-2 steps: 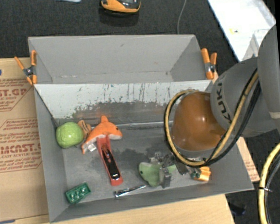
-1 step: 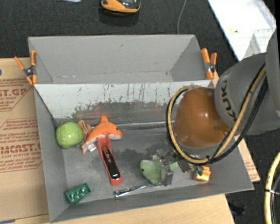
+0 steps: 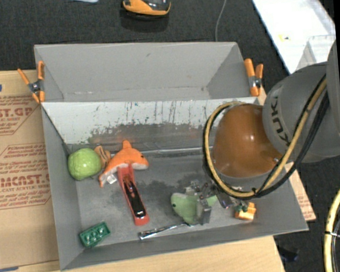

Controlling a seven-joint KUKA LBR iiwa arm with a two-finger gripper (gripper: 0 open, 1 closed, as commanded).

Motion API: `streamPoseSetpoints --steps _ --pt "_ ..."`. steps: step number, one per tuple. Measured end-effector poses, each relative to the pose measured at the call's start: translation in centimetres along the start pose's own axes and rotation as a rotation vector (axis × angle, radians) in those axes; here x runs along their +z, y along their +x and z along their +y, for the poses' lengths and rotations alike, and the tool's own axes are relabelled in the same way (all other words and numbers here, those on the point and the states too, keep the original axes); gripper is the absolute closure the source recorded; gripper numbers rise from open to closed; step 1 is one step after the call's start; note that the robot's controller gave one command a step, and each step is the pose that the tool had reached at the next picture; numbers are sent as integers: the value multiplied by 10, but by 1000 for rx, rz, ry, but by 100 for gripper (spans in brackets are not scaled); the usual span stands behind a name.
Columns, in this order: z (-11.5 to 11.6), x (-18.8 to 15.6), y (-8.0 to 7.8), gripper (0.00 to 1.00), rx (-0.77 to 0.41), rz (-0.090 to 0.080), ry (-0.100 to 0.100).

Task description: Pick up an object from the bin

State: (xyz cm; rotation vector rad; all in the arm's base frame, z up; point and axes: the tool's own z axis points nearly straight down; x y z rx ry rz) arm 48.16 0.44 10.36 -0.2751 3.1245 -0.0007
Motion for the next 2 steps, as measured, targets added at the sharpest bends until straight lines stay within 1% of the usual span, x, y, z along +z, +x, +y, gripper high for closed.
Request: streamPoseSetpoints --steps 1,2 --pt "1 -45 2 100 -1 8 -1" --pt "0 -84 -1 100 0 -1 1"
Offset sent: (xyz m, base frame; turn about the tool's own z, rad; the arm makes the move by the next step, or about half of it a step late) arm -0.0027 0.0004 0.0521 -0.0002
